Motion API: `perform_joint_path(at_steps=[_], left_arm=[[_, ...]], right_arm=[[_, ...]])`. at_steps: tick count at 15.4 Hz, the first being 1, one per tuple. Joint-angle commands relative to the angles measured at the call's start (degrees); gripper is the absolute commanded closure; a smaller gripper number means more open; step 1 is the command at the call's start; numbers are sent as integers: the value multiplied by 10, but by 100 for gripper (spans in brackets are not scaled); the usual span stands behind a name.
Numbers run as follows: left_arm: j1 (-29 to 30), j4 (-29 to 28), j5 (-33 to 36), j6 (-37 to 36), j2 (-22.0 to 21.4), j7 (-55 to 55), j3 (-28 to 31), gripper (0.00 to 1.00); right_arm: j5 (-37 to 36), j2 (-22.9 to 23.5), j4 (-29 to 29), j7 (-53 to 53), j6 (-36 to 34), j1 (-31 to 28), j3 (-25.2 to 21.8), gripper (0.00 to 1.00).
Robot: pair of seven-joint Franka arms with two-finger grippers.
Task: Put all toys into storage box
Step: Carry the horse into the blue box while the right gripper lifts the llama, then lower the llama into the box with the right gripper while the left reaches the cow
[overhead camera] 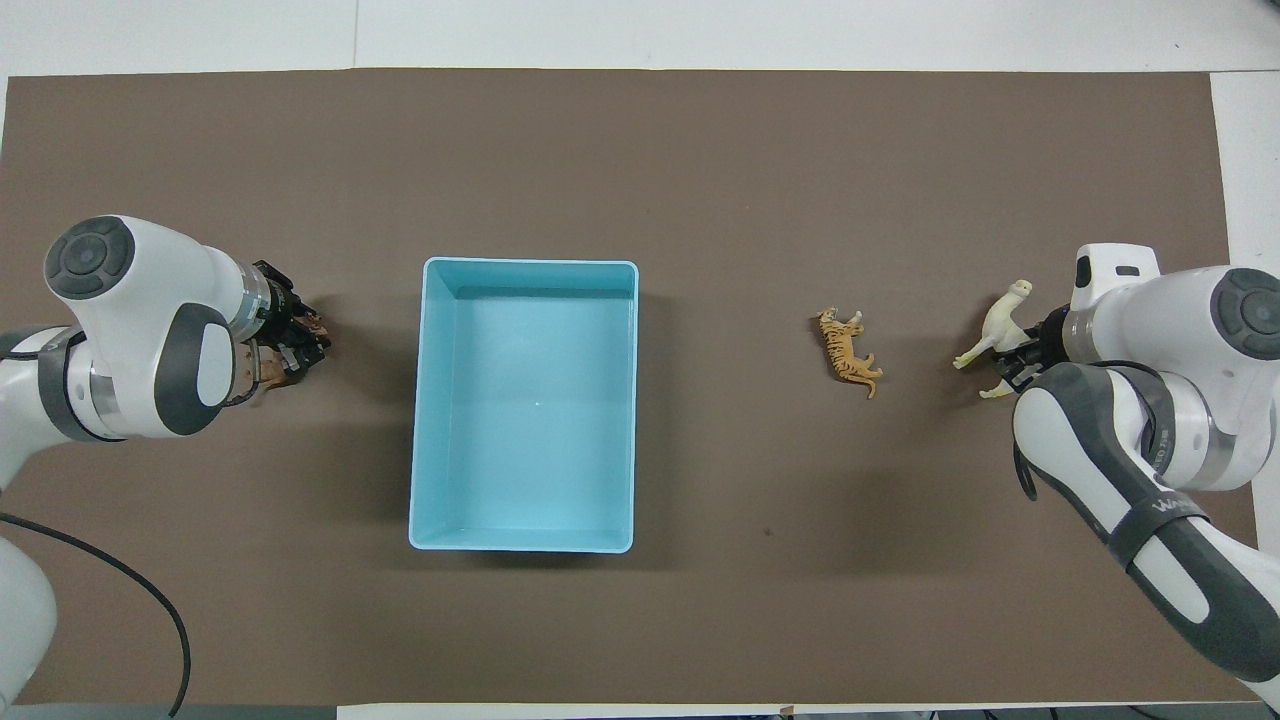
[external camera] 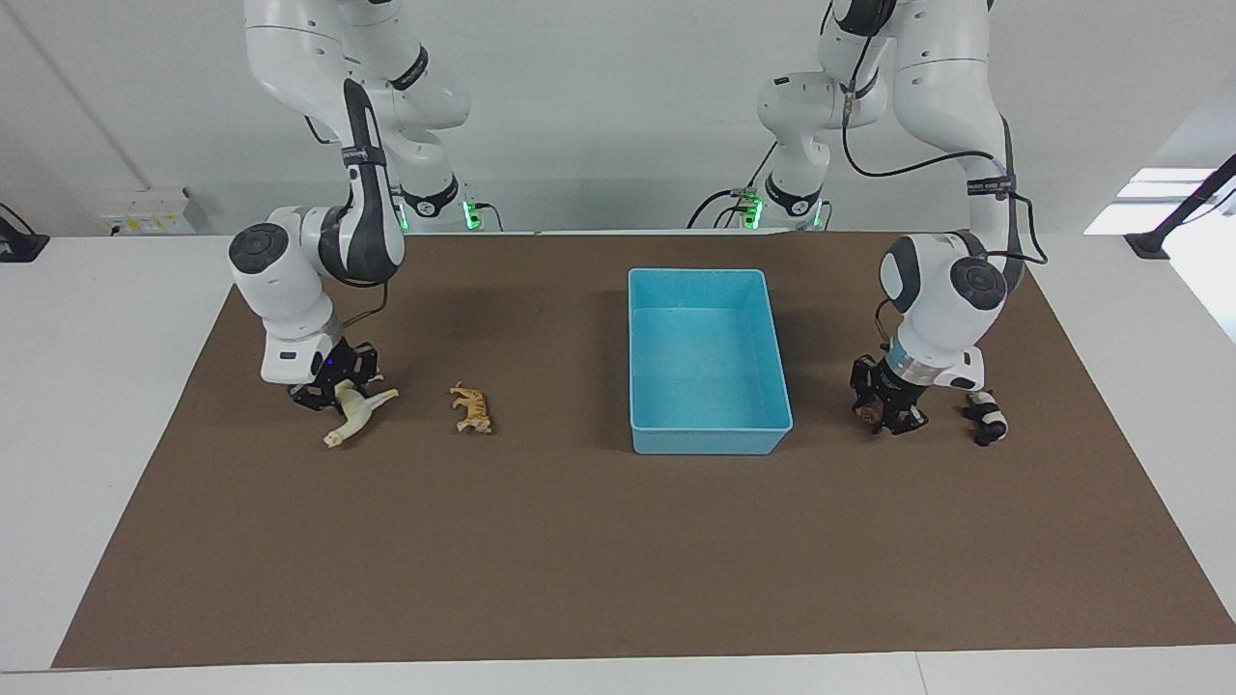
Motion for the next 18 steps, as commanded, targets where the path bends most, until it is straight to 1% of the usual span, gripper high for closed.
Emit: perform_joint_path(at_steps=[1,3,5,7,8,9,12,13,15,16,17,18], left_arm=[[-16,10,17,-15,-4,4,6,91],[-18,49,17,-76,-11,3,3,92],[-40,105,17,-161,-24,-2,1,92],[-81,177,15,-255,-29,-3,-2,94],[-99,207,12,-288,-29,-9,-2,94],[-120,222,10,-304,-29,-27,-5,94],[-208,208,10,-296,-39,-69,-12,94],[-228,187,10,-284,-49,-89,-12,93],[-262,131,10,-214,-67,-135,-12,89],[-270,109,10,-193,-75,-146,-12,83],[-276,99,10,-190,-80,-144,-12,56],[-275,99,10,-191,-80,-141,-12,22]], right_arm=[[3,-16,56,30,-68,-1,1,100],[2,-21,106,57,-134,-1,2,100],[-1,-34,146,81,-188,0,2,100],[-1,-49,173,96,-232,0,3,100],[-1,-57,188,110,-258,2,4,100],[-1,-66,203,136,-286,3,6,100],[-1,-75,249,203,-352,29,9,100],[-1,-76,258,222,-363,36,10,100],[-1,-77,259,245,-366,48,10,100],[-1,-77,259,252,-366,51,10,100],[-1,-77,259,259,-365,56,10,100],[-1,-77,259,265,-365,59,10,100]])
